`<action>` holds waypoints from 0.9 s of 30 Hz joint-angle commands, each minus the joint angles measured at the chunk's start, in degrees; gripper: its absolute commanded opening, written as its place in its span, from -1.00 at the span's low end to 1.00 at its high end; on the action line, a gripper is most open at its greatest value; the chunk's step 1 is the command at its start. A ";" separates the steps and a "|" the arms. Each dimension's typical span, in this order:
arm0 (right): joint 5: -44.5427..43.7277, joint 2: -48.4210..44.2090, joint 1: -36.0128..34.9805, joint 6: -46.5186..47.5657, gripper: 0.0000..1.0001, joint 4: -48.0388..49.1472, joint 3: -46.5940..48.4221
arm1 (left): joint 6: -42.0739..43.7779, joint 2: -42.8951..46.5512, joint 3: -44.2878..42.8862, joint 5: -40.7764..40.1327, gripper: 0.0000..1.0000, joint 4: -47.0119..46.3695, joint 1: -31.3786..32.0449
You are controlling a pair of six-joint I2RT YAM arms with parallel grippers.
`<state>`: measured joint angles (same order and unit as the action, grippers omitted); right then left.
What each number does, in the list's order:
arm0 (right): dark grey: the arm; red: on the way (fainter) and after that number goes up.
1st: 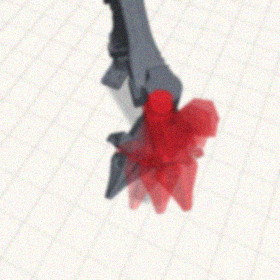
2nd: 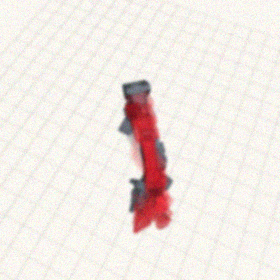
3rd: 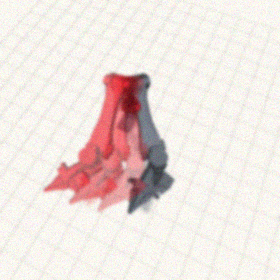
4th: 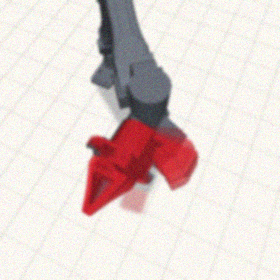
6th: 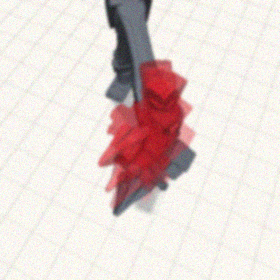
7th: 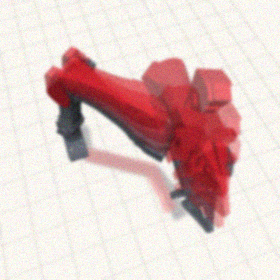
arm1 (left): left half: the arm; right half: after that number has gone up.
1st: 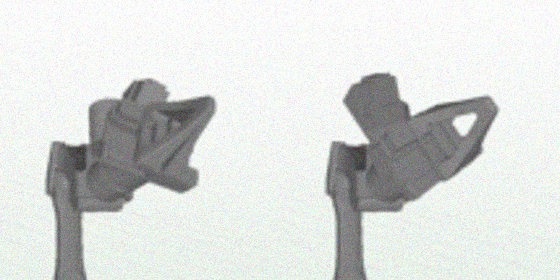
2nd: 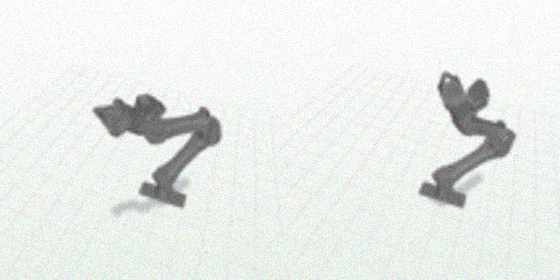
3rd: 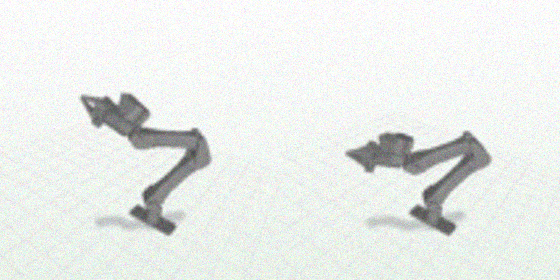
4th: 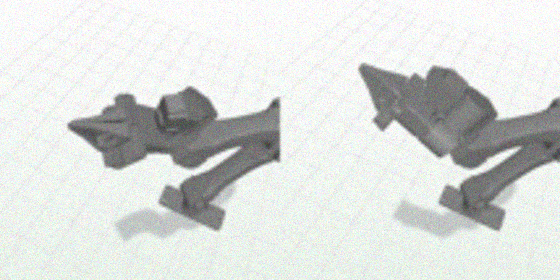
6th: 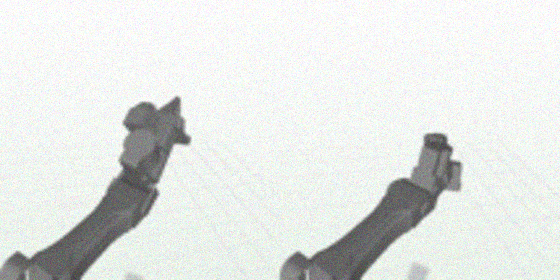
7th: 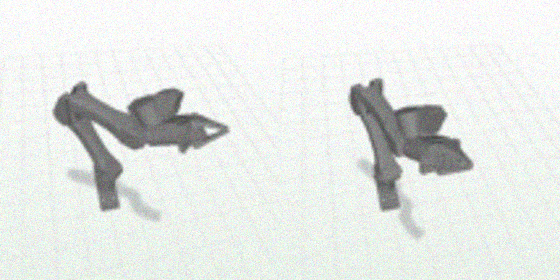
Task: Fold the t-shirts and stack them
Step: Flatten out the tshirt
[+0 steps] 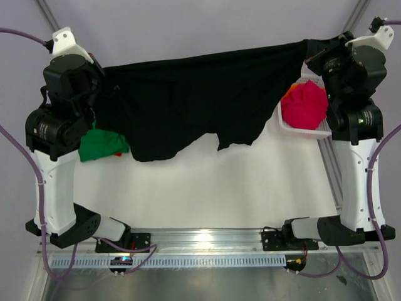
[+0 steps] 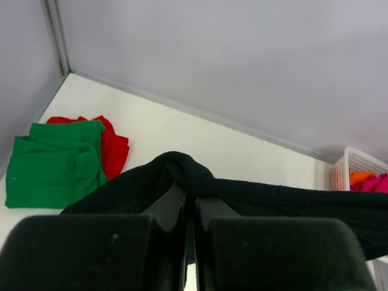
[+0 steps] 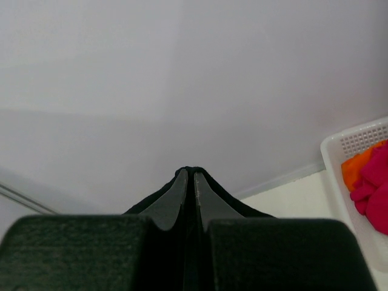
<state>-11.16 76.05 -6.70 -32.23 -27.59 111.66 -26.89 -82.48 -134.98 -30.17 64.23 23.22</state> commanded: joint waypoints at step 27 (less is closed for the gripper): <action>1.05 9.64 1.43 -6.44 -0.94 -14.24 14.91 | 5.62 -10.25 -3.10 -15.08 -1.00 7.68 -1.07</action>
<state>-8.95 86.54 -6.02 -37.87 -44.25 123.24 -24.08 -94.30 -137.03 -37.12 74.00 22.98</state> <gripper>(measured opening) 0.066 0.016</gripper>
